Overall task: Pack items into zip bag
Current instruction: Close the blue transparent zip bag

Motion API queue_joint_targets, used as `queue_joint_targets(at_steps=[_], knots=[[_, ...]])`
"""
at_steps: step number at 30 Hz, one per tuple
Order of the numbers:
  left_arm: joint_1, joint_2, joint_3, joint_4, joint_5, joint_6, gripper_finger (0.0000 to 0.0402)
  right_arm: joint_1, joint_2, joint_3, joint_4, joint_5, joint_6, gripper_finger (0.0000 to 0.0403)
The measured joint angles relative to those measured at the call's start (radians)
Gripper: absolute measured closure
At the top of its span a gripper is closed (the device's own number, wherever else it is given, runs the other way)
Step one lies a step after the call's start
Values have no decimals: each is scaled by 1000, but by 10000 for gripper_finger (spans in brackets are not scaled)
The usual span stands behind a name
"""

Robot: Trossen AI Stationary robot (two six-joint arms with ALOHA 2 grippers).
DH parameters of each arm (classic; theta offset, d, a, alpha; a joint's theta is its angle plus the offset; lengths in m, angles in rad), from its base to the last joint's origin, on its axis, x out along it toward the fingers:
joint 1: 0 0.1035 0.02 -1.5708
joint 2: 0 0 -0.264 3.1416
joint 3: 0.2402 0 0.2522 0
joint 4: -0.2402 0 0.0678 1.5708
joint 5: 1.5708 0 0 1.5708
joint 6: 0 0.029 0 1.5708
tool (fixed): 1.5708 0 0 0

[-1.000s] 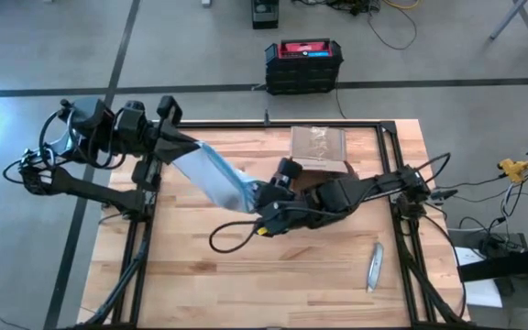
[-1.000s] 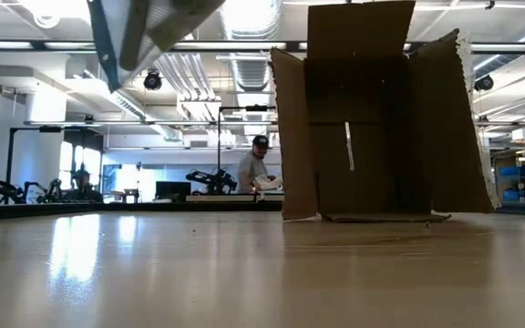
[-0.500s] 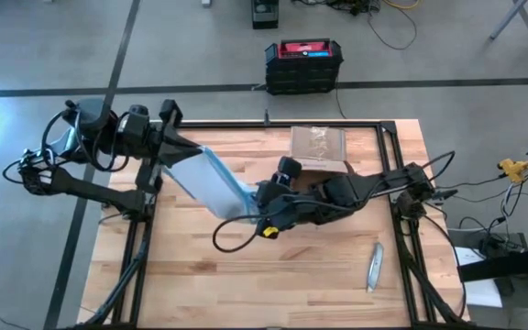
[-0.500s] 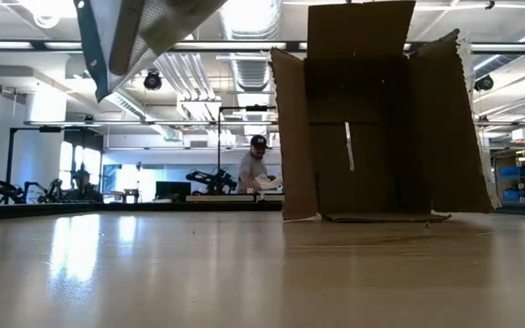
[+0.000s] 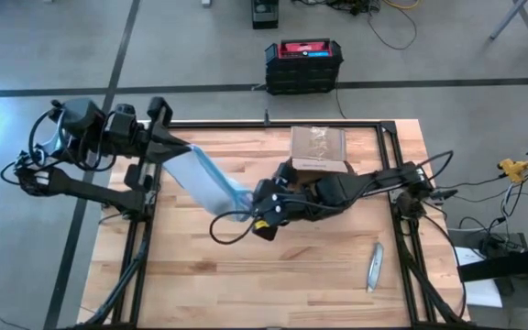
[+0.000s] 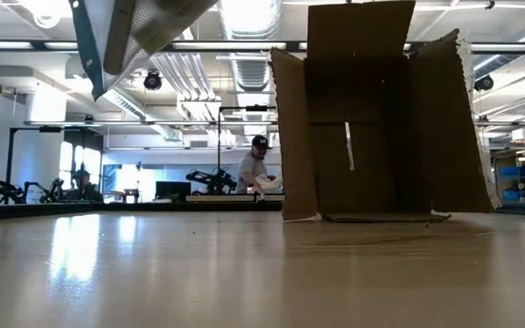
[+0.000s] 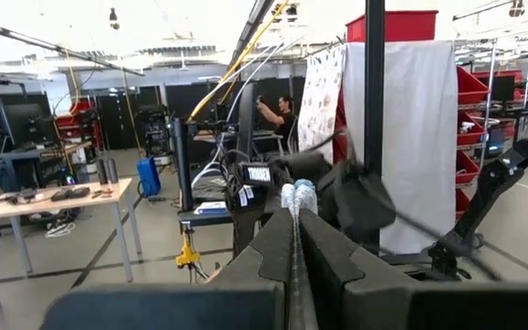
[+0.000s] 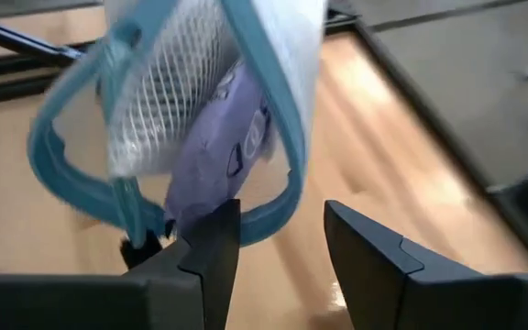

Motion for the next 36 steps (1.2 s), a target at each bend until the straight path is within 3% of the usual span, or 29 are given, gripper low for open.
queue_joint_targets(at_steps=[11, 16, 27, 36], knots=[[0, -10, 0, -9, 0, 2, 401, -34, 2, -177, 516, -56, 3, 312], [0, -12, 0, -12, 0, 2, 401, -50, 2, -247, 595, -100, 60, 345], [0, -14, -1, -57, -11, 8, 401, -57, 2, -274, 546, -147, 91, 402], [0, -33, 0, -164, -34, 2, 401, -56, 1, 89, 72, -152, 27, 403]])
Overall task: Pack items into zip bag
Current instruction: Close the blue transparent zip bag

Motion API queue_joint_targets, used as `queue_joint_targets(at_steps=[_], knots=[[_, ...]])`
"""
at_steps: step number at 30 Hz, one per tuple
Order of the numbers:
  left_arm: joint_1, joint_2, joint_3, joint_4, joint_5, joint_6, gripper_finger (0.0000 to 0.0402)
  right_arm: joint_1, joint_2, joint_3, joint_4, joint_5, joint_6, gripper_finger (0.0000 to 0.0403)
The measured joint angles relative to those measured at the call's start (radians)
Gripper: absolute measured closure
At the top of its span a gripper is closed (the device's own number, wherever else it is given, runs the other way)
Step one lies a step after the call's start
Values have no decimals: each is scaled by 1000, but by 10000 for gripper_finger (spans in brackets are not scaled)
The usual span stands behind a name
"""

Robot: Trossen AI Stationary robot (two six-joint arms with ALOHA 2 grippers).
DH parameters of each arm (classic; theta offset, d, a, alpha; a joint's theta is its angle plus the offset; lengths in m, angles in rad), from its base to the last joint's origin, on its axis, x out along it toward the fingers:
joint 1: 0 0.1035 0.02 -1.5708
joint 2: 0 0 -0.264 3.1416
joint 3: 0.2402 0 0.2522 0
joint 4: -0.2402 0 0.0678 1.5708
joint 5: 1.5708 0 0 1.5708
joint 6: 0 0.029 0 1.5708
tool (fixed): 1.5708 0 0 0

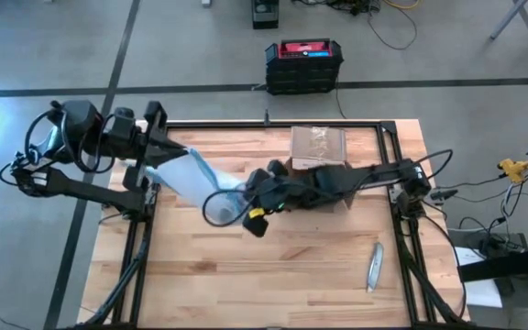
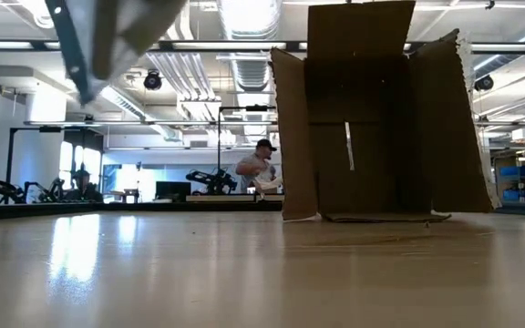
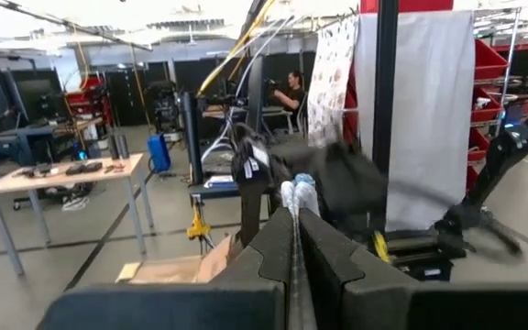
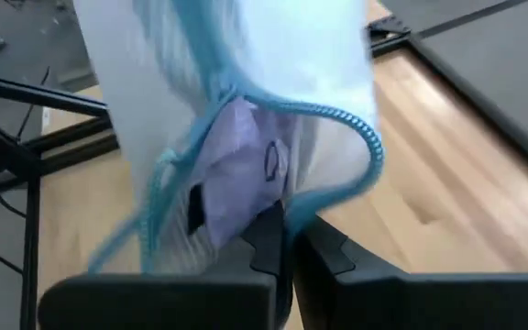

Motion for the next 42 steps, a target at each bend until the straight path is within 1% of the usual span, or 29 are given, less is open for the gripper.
queue_joint_targets(at_steps=[2, 4, 6, 8, 11, 13, 16, 17, 20, 22, 23, 25, 28, 31, 33, 35, 37, 38, 39, 40, 41, 42], knots=[[0, -1, -8, -27, 0, -7, 401, -5, 0, 107, -91, -3, -4, 403], [0, -6, -32, -53, 0, -26, 401, -7, -9, 181, -126, -2, -14, 403], [0, -14, -76, -65, 0, -51, 401, -7, -69, 145, -82, -20, -31, 403], [-1, -30, -145, -77, 0, -80, 401, -15, -106, 129, -104, -54, -6, 403], [0, -67, -272, -68, -1, -139, 401, -23, -138, 125, -248, -31, 90, 403], [0, -104, -366, -26, -1, -186, 401, -27, -143, 117, -324, -26, 133, 403], [0, -154, -508, 111, 0, -274, 401, -32, -131, 81, -390, -39, 160, 403], [0, -169, -555, 165, 0, -307, 401, -33, -119, 65, -385, -69, 166, 403], [0, -216, -664, 325, 0, -397, 401, -32, -80, 11, -340, -205, 167, 403], [0, -252, -712, 392, 0, -445, 401, -31, -50, -11, -314, -307, 155, 403], [0, -270, -728, 410, 0, -464, 401, -31, -37, -19, -314, -338, 150, 403], [0, -307, -752, 416, -1, -492, 401, -29, -25, -42, -334, -355, 149, 403], [-1, -363, -775, 375, -2, -509, 401, -31, -19, -91, -348, -345, 187, 403], [0, -410, -816, 343, -31, -537, 401, -28, -18, -148, -250, -431, 107, 403], [0, -431, -856, 346, -36, -568, 401, -24, -18, -171, -262, -415, 104, 403], [0, -440, -897, 346, -37, -608, 401, -33, -18, -187, -269, -420, 183, 403], [-3, -445, -933, 351, -36, -645, 401, -33, -18, -191, -213, -453, 159, 403], [-7, -447, -953, 359, -36, -659, 401, -25, -18, -191, -194, -449, 130, 403], [-9, -449, -971, 373, -36, -666, 401, -17, -22, -191, -204, -416, 111, 403], [-10, -449, -986, 377, -36, -669, 401, -13, -27, -189, -249, -374, 127, 403], [-10, -448, -998, 378, -35, -670, 401, -14, -32, -188, -315, -331, 174, 403], [-10, -446, -1010, 378, -34, -671, 401, -22, -34, -188, -373, -315, 220, 403]])
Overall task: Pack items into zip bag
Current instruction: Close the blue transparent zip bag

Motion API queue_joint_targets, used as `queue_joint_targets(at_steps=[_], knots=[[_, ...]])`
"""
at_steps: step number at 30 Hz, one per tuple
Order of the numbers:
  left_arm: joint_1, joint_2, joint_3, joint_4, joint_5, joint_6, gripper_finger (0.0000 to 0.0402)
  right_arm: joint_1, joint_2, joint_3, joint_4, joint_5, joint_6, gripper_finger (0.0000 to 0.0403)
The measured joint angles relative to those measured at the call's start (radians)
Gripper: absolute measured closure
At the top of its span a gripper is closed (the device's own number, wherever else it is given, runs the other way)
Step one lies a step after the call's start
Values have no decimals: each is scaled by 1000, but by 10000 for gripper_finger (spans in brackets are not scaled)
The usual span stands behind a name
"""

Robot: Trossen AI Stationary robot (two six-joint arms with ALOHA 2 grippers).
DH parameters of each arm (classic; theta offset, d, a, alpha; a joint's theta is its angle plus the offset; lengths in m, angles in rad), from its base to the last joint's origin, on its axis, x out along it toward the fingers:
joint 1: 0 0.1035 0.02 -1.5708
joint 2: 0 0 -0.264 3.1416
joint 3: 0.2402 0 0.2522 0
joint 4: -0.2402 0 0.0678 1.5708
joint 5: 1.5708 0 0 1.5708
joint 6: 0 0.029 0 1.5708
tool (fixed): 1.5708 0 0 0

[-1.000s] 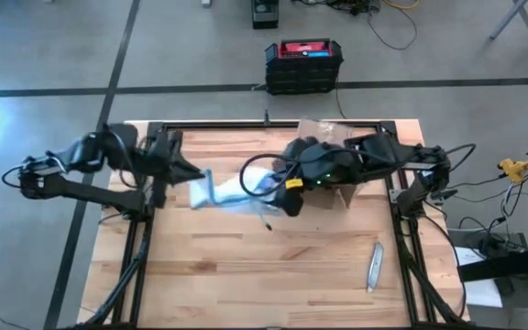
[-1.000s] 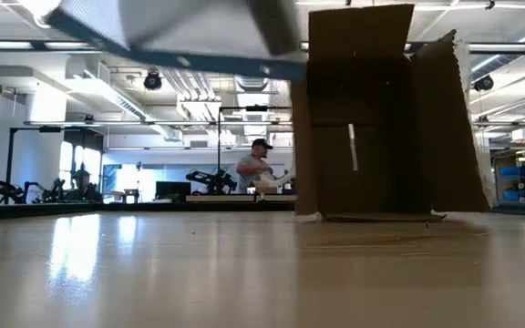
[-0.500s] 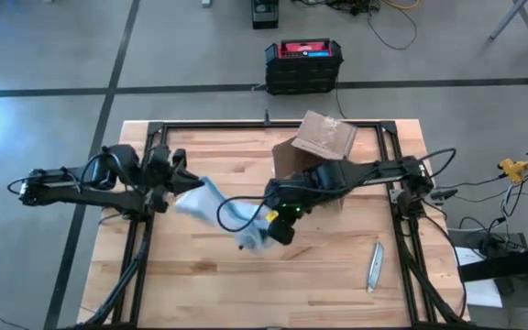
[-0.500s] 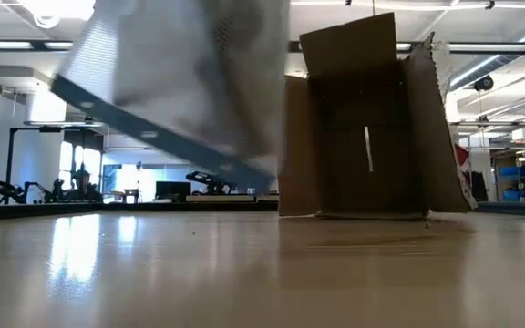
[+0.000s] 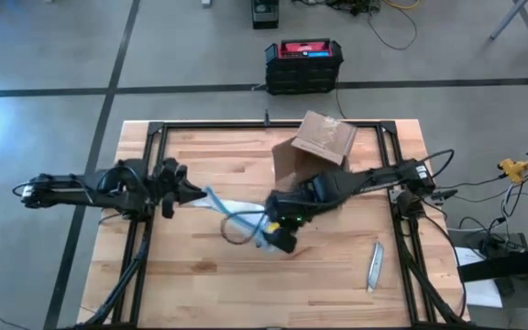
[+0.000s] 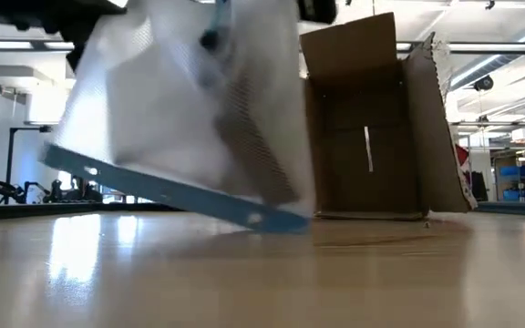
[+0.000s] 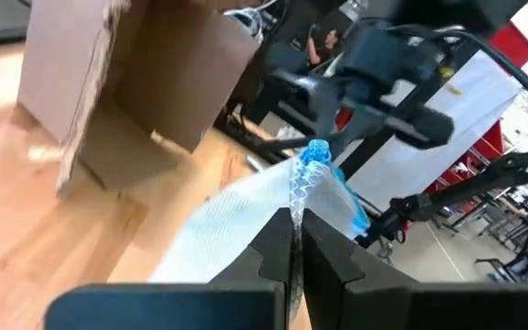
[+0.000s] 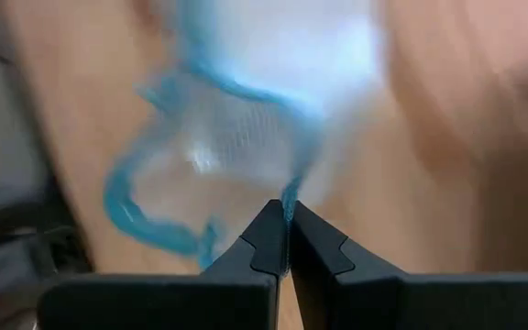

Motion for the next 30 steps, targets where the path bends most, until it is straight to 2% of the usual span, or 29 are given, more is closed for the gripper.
queue_joint_targets(at_steps=[1, 4, 7, 11, 18, 25, 30], knots=[[-1, 1, -14, 1, 0, -6, 401, -8, -3, 0, -15, 15, 22, 403], [-5, 1, -52, -1, 2, -26, 401, 7, -10, 2, 91, 26, -21, 403], [-5, 1, -67, 5, 4, -25, 401, 34, -21, 19, 133, -1, -63, 403], [-5, 15, -71, 15, 0, -41, 401, 15, -37, 19, 65, 91, -50, 403], [-5, -6, -10, 209, 0, -16, 401, 12, -33, 3, -3, 85, -37, 403], [-5, 8, -24, 188, -23, -22, 401, 13, -32, -31, -7, 83, -89, 400], [-5, 48, -45, 178, -26, -47, 401, 16, -32, -35, -20, 88, -168, 363]])
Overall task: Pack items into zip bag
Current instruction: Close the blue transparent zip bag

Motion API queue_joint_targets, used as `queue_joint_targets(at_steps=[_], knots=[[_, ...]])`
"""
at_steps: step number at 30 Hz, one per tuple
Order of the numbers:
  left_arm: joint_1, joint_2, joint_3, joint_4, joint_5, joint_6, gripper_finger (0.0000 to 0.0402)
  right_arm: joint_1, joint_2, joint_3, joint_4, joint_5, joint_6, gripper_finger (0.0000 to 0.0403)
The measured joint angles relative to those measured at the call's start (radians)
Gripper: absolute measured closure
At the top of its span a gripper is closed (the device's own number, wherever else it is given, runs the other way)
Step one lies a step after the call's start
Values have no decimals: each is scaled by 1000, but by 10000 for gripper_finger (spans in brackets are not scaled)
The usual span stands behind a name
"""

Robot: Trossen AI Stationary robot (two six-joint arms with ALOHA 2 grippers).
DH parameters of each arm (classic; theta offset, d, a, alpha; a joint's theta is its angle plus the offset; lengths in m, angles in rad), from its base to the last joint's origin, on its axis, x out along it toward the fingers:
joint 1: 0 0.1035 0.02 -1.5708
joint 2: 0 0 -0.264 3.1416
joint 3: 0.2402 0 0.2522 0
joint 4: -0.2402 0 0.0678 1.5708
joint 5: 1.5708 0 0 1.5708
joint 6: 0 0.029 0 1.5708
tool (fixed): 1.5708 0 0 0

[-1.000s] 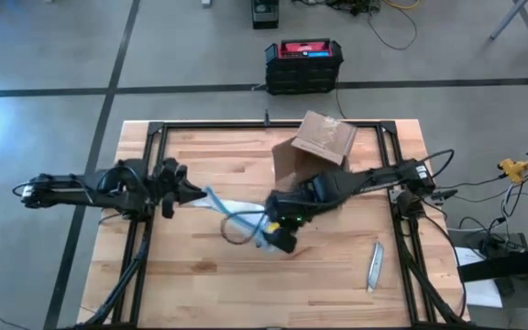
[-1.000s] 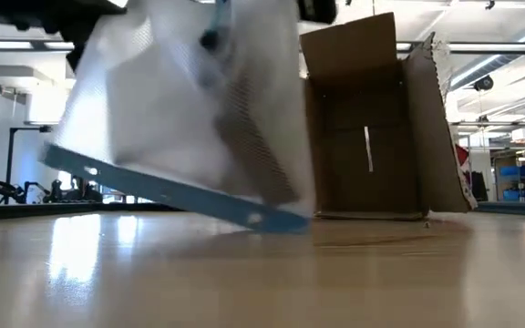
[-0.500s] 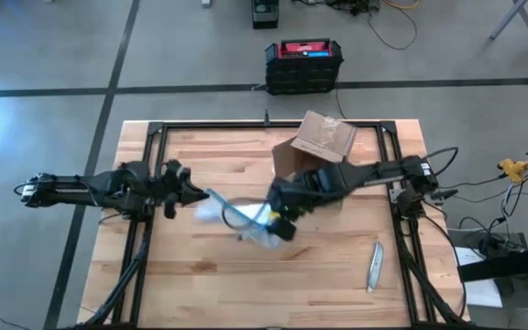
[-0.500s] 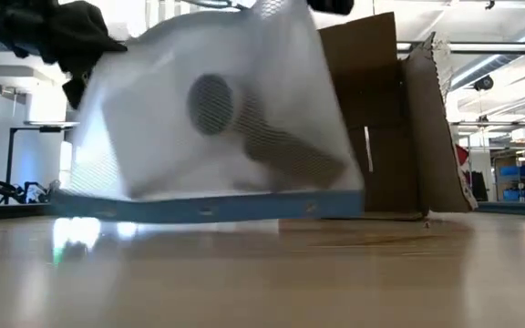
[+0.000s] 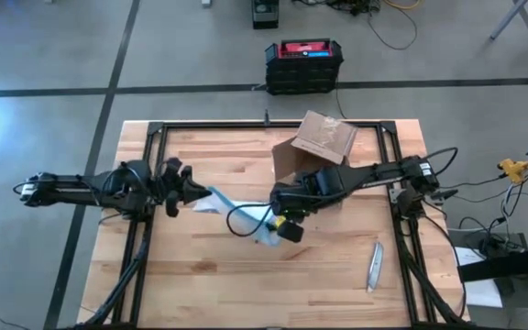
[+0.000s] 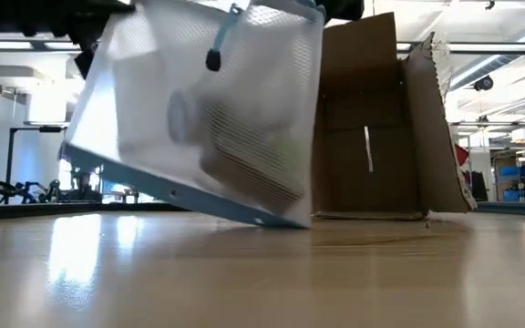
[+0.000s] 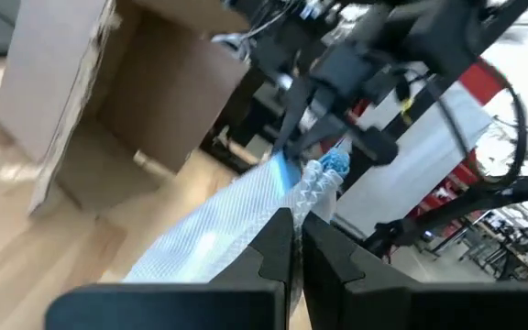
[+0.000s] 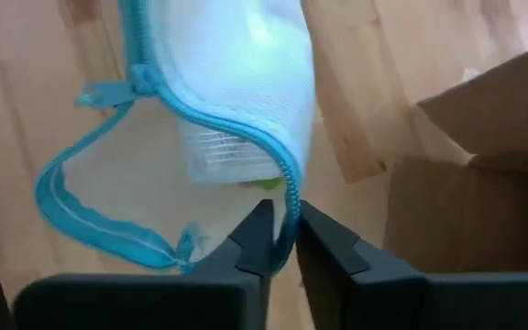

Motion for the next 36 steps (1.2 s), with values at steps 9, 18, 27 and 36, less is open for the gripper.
queue_joint_targets(at_steps=[9, 18, 27, 36], knots=[[1, 65, 0, -174, -88, -98, 401, 10, -14, 85, 115, 8, -161, 256], [3, 68, 0, -153, -259, -226, 401, 46, 52, 82, 377, 1, -403, 235], [3, 36, 2, 56, -293, -227, 401, 45, 145, 80, 443, 1, -568, 258], [3, 52, 2, 8, -311, -197, 401, 41, 162, 78, 322, 76, -678, 259]])
